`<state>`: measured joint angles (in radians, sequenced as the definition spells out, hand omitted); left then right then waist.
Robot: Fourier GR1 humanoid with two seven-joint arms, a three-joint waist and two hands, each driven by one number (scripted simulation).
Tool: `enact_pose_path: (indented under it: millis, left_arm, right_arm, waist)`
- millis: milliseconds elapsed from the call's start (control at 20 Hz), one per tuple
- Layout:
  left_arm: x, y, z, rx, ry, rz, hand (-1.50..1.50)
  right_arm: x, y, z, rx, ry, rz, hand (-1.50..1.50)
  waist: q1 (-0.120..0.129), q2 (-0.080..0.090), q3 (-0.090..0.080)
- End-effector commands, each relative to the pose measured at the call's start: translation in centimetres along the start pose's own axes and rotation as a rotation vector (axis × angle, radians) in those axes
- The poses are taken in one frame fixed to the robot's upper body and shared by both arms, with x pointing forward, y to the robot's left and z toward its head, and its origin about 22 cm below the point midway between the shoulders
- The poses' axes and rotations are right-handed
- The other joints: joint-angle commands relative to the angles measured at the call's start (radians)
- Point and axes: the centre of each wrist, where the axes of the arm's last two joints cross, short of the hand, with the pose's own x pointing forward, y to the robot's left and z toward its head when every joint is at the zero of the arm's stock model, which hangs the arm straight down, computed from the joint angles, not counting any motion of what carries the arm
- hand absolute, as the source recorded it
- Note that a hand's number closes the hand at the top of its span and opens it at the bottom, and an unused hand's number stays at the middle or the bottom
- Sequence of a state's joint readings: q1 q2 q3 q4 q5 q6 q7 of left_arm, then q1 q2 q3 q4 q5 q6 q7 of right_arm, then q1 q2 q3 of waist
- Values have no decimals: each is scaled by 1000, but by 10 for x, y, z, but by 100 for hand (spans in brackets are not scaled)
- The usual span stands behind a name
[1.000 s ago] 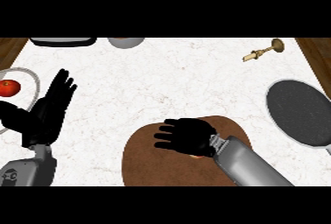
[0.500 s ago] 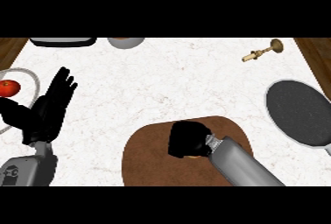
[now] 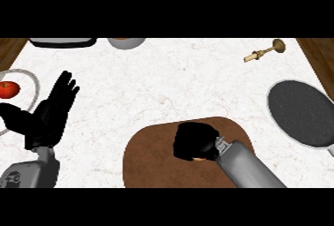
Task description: Pick the cupcake from the cutting board and place it in the pan
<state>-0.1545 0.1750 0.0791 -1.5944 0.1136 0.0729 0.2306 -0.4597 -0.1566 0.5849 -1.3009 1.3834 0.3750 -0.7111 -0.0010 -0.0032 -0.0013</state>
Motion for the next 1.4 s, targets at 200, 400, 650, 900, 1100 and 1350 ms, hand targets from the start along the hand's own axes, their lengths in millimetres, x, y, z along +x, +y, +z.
enact_pose_path:
  millis: [200,400,650,900,1100,1350]
  left_arm:
    - [-5,24,11,112,20,8,0]
    - [-10,24,15,106,43,8,0]
    - [-5,31,13,84,28,10,0]
    - [10,12,9,38,2,7,0]
    - [4,-3,2,3,-10,-5,0]
    - [-6,0,1,8,-2,17,0]
  right_arm:
    - [0,82,92,-91,659,-366,150]
    - [26,40,122,-385,823,-211,150]
    - [72,-8,175,-595,903,-31,150]
    - [131,-46,213,-678,978,-42,150]
    - [146,-62,228,-728,1041,-88,150]
    - [98,-30,258,-819,1140,-138,150]
  waist:
    - [-128,-25,2]
    - [-103,-25,0]
    - [-87,-20,-1]
    - [-34,-6,0]
    - [-11,1,1]
    - [-8,3,2]
